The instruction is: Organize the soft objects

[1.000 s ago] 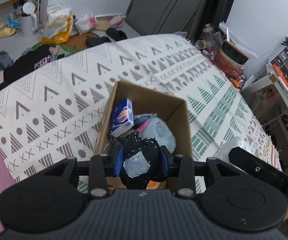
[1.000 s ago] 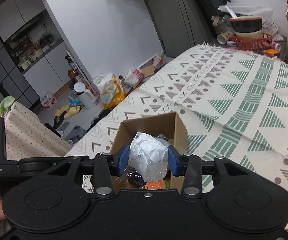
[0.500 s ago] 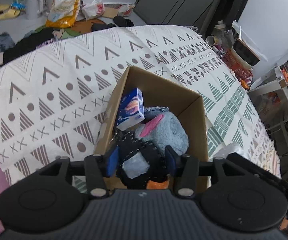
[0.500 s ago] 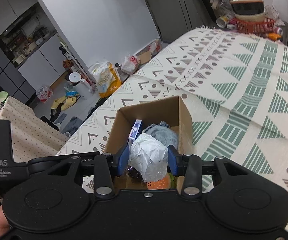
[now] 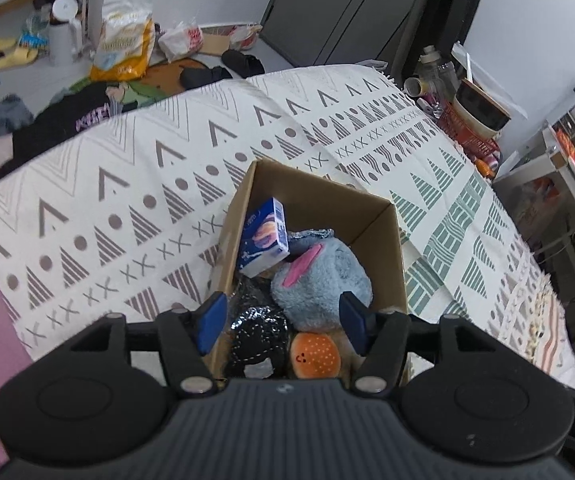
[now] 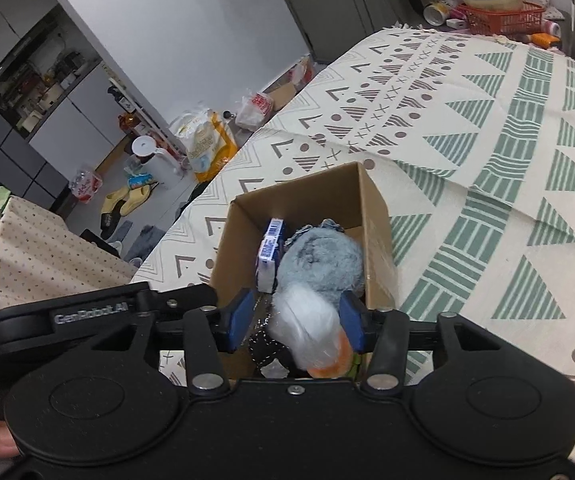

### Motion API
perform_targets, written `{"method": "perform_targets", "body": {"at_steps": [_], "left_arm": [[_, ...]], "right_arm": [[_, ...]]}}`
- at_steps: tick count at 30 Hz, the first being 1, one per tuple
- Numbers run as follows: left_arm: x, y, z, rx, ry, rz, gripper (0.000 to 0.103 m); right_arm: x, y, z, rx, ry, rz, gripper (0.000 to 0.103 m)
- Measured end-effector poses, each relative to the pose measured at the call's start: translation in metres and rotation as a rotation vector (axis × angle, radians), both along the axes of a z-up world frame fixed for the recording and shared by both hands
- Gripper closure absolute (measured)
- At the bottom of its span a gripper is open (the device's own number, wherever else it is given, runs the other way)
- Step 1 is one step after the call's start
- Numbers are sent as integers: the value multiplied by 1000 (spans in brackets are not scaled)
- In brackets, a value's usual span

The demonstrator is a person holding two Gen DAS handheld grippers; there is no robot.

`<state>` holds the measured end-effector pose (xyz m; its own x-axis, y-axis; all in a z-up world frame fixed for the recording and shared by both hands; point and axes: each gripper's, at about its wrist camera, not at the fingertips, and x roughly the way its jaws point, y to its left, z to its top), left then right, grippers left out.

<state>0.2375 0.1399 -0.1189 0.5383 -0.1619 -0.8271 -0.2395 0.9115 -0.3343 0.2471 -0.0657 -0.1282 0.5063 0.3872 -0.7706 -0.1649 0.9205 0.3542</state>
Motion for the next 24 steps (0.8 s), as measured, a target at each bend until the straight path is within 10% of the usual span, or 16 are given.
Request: {"method": "perform_targets", "body": {"at_steps": [24], "left_arm": [[-40,-38,40,164,-29,-65,23]], "right_arm": [[-44,-47,31,-47,-60,-67,20]]}}
